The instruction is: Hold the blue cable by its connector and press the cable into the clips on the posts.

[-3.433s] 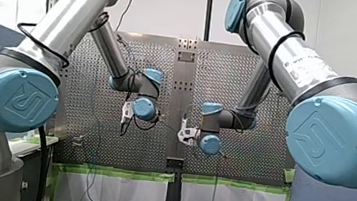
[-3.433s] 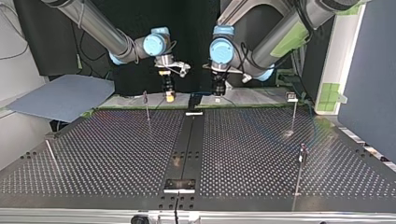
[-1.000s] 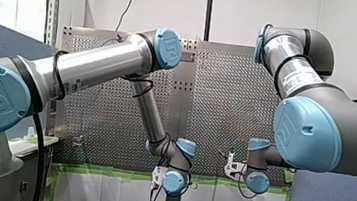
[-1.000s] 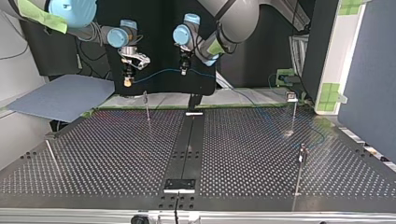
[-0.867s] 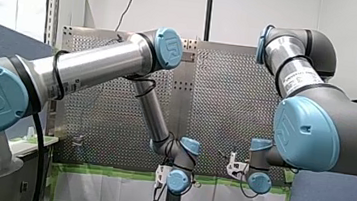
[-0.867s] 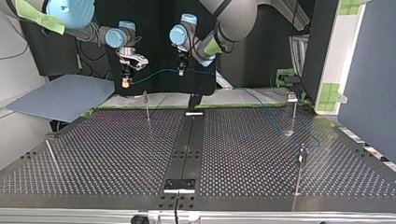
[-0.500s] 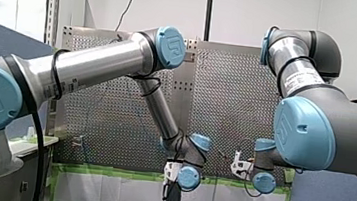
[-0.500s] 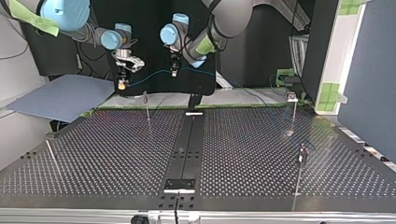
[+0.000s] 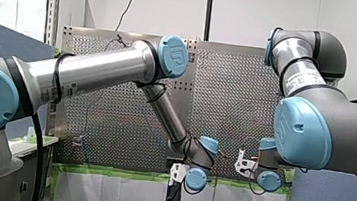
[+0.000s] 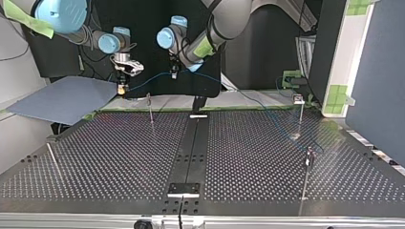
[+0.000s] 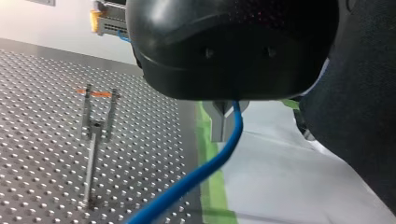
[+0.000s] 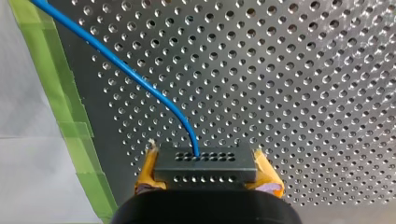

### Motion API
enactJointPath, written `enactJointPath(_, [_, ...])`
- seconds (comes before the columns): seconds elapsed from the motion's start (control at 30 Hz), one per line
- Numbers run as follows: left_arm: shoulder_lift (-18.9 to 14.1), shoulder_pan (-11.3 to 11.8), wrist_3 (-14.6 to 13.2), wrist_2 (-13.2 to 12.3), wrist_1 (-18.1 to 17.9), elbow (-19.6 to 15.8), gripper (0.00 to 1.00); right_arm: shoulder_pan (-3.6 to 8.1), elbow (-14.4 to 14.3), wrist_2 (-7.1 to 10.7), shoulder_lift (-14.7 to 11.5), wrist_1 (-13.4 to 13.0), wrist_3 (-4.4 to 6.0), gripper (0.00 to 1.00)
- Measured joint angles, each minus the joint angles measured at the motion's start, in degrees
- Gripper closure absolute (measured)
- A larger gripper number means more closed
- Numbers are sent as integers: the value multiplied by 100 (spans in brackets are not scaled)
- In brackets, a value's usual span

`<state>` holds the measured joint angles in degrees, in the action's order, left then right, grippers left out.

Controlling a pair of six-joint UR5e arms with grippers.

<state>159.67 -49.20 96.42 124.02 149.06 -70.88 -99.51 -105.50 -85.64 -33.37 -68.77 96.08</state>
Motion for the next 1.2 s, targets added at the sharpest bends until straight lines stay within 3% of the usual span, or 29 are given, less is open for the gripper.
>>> enactJointPath(0.27, [261, 13, -9, 82, 359, 401, 100, 136, 72, 216, 2, 71, -27, 100])
enactJointPath(0.57, [277, 74, 81, 137, 441, 856, 100, 288, 115, 527, 0, 229, -116, 100])
enactJointPath(0.8, [278, 99, 224, 65, 559, 1236, 100, 432, 204, 723, 0, 305, -69, 100])
enactJointPath(1.2, [282, 175, 256, -105, 578, 1817, 100, 669, 472, 911, 0, 628, -17, 100])
